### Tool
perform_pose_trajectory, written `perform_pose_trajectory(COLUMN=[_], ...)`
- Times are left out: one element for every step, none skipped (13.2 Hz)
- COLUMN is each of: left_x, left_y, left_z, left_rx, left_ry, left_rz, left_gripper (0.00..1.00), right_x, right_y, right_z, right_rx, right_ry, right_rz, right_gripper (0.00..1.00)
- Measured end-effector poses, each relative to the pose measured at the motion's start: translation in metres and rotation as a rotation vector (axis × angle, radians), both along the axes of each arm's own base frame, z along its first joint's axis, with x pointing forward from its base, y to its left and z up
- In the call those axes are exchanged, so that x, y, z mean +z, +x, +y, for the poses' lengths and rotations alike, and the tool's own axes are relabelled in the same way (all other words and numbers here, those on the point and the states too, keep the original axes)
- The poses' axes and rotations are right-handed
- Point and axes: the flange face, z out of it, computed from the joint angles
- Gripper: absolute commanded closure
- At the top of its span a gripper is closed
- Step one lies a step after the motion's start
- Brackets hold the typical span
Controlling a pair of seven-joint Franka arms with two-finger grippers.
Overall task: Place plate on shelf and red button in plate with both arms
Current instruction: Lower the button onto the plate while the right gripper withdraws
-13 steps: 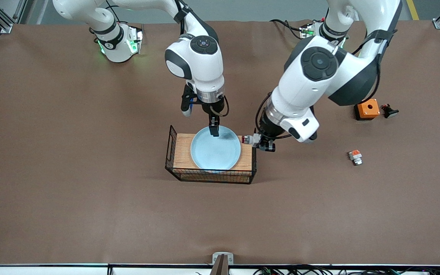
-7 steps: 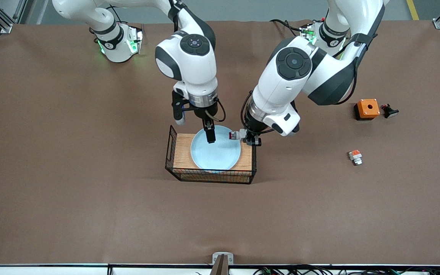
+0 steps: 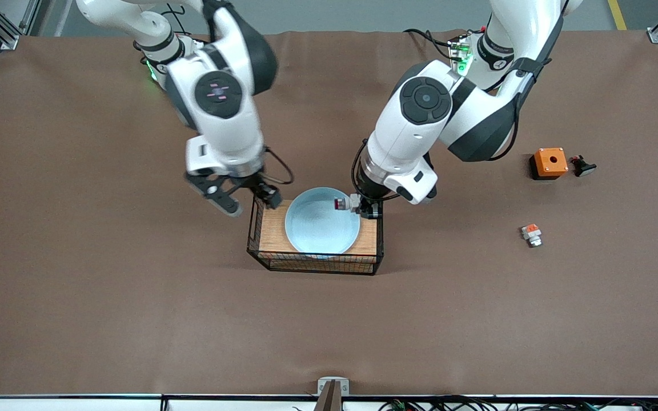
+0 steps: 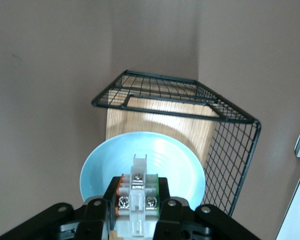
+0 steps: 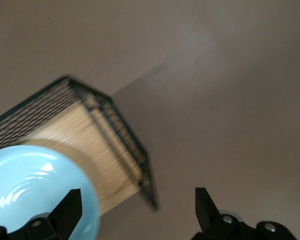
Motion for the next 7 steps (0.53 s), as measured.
perform_pose_trajectory(left_x=[-0.003, -0.006, -0.011, -0.018, -0.027, -0.038, -0.049], left_y=[-0.001, -0.003, -0.004, -0.006, -0.007, -0.009, -0.012], left_z=[-0.005, -0.011, -0.018, -0.025, -0.032, -0.039, -0.045], left_rx=[0.008, 0.014, 0.027, 0.038, 0.044, 0.043, 0.039], left_ry=[-0.001, 0.000, -0.001, 0.002, 0.006, 0.014, 0.022], left_rz=[0.003, 0.001, -0.003, -0.005, -0.005, -0.001, 0.004], left_gripper=[0.78, 0.78, 0.78, 0.78, 0.78, 0.77, 0.77], right_x=[0.014, 0.028, 0.040, 0.050, 0.059, 0.068, 0.075], right_y=[0.008, 0.015, 0.021, 0.024, 0.025, 0.025, 0.025], right_z=[-0.035, -0.071, -0.107, -0.141, -0.173, -0.201, -0.225], right_rx=[0.089, 0.172, 0.251, 0.325, 0.386, 0.437, 0.475], right_ry=[-0.006, -0.007, -0.003, 0.004, 0.013, 0.023, 0.032], right_rz=[0.030, 0.060, 0.087, 0.113, 0.137, 0.154, 0.168], right_gripper=[0.00, 0.00, 0.00, 0.00, 0.00, 0.00, 0.00])
